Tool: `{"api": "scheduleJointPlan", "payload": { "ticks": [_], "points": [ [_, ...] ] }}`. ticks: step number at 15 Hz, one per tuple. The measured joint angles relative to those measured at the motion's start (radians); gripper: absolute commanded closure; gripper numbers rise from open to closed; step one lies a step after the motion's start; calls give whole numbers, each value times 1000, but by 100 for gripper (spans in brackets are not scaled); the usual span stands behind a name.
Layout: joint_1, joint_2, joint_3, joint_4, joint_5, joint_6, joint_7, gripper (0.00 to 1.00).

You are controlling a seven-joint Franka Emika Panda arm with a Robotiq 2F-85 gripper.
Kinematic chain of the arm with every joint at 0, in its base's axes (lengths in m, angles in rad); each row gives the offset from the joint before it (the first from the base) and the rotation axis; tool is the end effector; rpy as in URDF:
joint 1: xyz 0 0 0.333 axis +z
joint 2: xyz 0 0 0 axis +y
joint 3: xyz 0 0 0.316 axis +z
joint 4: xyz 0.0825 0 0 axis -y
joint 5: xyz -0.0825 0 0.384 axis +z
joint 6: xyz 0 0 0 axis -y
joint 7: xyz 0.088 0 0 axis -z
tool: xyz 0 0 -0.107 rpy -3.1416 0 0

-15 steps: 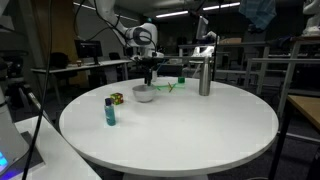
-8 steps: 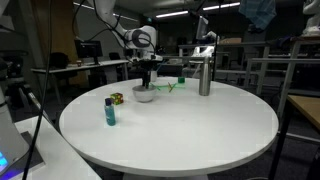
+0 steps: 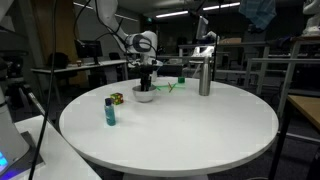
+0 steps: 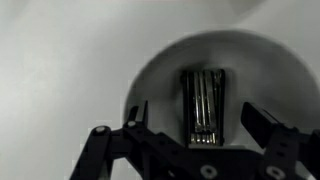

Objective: Put the black object on the table

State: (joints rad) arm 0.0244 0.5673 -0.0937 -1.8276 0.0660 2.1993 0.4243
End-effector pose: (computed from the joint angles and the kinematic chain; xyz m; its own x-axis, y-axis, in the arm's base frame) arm 0.6254 -0.0382 0.2086 0.8474 -0.5024 -0.1719 -0.4956 -0.8645 0.0835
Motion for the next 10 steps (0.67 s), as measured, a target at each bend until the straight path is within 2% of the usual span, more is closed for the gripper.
{"api": "scheduleJointPlan", "payload": {
  "ticks": [10],
  "points": [
    [0,44,5,29,0,0,-25,0]
  ]
}}
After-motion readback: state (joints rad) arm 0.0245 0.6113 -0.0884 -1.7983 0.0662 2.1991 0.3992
